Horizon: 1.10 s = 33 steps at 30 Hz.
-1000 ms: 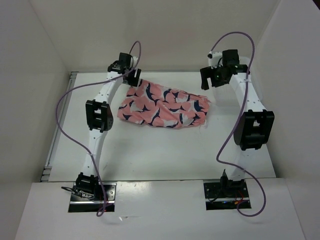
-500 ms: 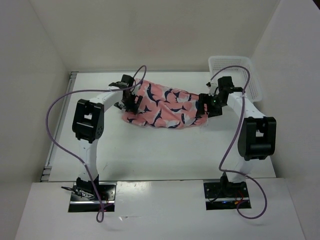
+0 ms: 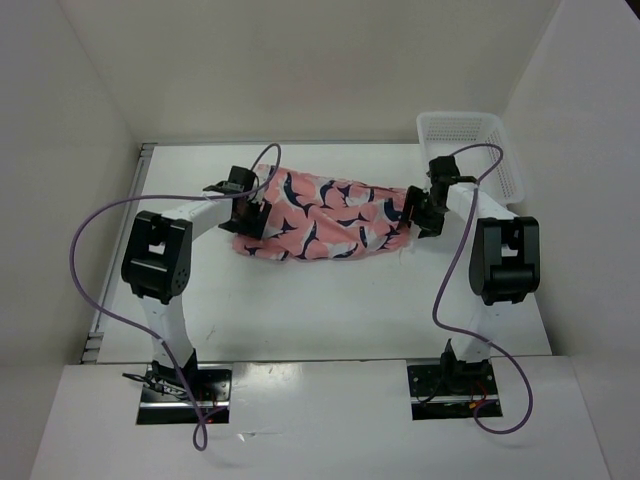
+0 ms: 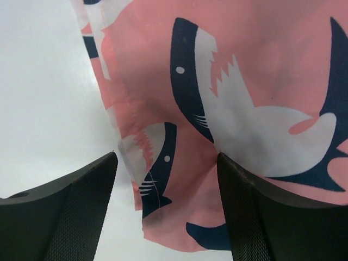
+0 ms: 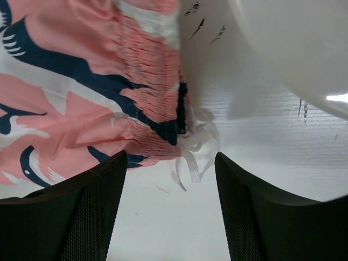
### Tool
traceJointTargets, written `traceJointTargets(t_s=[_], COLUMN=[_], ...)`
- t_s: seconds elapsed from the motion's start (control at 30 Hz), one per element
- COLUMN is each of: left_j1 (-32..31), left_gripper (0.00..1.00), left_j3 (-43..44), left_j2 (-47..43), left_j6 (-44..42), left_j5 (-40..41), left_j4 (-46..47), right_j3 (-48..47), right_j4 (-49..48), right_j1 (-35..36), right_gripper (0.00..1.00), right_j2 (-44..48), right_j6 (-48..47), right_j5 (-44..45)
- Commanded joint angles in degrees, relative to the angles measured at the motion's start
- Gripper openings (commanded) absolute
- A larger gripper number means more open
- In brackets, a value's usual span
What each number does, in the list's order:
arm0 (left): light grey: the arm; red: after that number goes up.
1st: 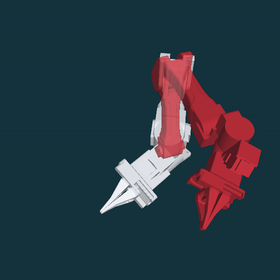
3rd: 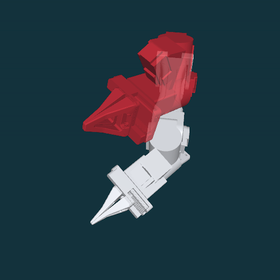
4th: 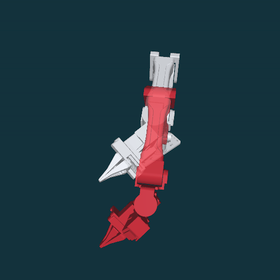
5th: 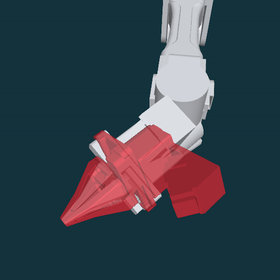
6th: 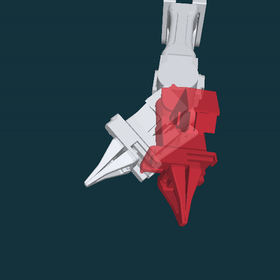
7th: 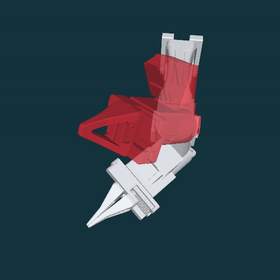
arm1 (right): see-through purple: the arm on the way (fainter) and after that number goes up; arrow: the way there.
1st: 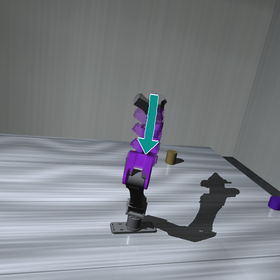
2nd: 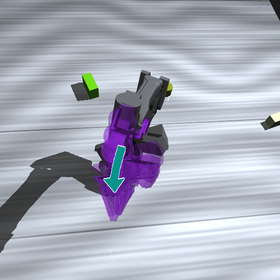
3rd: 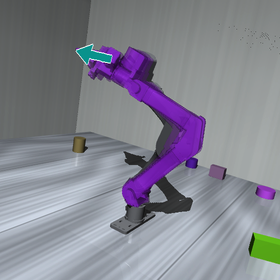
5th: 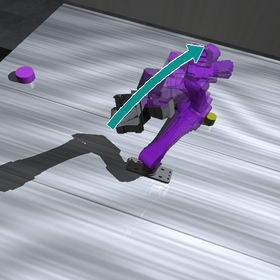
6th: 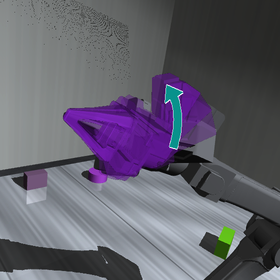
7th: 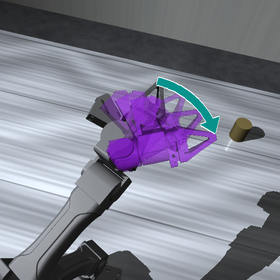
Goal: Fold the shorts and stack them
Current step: Fold the shorts
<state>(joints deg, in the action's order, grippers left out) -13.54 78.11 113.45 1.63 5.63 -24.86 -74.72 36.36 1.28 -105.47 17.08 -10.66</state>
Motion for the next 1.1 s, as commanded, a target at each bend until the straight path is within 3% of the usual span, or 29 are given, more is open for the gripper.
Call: traceJointTargets(t_s=[0.0,0.13,0.37,0.5,0.53,0.7,0.9,1.07], left_j1=[-0.4,-1.0,-1.0,-1.0,-1.0,-1.0,-1.0,-1.0], left_gripper=[0.81,0.87,0.88,0.88,0.88,0.88,0.88,0.88], left_j3=[-8.2,-9.6,-5.7,-5.7,-5.7,-5.2,-6.3,-5.8], left_j2=[-1.2,-1.8,0.2,0.7,0.7,0.7,-1.6,-4.1], left_j6=[-1.6,-1.6,-1.6,-1.6,-1.6,-1.6,-1.6,-1.6], left_j5=[2.5,0.8,2.0,2.0,2.0,4.0,4.9,5.5], left_j4=[-8.6,-9.8,-12.1,-12.1,-12.1,-13.1,-13.1,-16.2], right_j3=[-2.5,0.4,0.7,-0.2,-0.2,-0.8,-1.4,-0.9], right_j4=[-0.9,-2.8,-6.7,-5.6,-5.6,-3.7,-2.5,-2.0], right_j1=[0.8,0.8,1.9,2.6,2.6,2.6,2.6,4.7], right_gripper=[0.71,0.71,0.69,0.63,0.61,0.11,0.0,0.0], right_j2=[0.5,-0.7,-4.7,-7.7,-8.8,-9.4,-2.6,4.8], right_j6=[5.8,8.6,11.4,11.9,12.4,11.2,7.7,2.5], right_j5=[2.7,-0.3,-4.5,-0.6,-0.6,2.9,3.5,4.8])
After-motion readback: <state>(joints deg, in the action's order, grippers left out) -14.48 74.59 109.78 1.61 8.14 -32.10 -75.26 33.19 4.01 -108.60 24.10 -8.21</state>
